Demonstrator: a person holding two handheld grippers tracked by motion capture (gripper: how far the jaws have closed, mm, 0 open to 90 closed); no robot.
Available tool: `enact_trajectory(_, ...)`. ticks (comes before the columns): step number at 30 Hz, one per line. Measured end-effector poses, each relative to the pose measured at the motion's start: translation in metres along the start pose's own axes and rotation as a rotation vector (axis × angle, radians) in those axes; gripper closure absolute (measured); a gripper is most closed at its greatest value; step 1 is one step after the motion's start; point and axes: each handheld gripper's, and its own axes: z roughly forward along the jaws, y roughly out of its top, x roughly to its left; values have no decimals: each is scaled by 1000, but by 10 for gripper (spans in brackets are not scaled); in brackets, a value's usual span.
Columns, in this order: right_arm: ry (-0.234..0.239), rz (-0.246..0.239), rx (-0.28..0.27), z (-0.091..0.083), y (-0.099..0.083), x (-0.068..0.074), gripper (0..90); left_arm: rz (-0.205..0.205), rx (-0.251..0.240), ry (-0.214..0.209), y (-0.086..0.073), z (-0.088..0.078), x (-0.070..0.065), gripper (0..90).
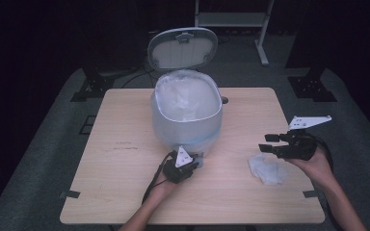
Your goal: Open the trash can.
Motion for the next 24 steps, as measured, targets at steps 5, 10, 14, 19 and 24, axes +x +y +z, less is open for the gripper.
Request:
enact_trajectory(5,-3,9,4,1,-7,-2,450,-1,-2,1,0,0,0,758)
enact_trajectory(10,-3,8,6,2,-11,-2,448,-6,-7,0,0,0,0,758)
enact_trajectory(14,-2,10,3,2,-15,-3,445,-6,-8,0,0,1,0,758)
enact_trajectory(19,-8,8,6,4,-20,-4,442,-7,-9,-1,0,1,0,758)
enact_trajectory(24,-11,17,11,6,-28,-6,439,-4,-6,-1,0,0,0,758)
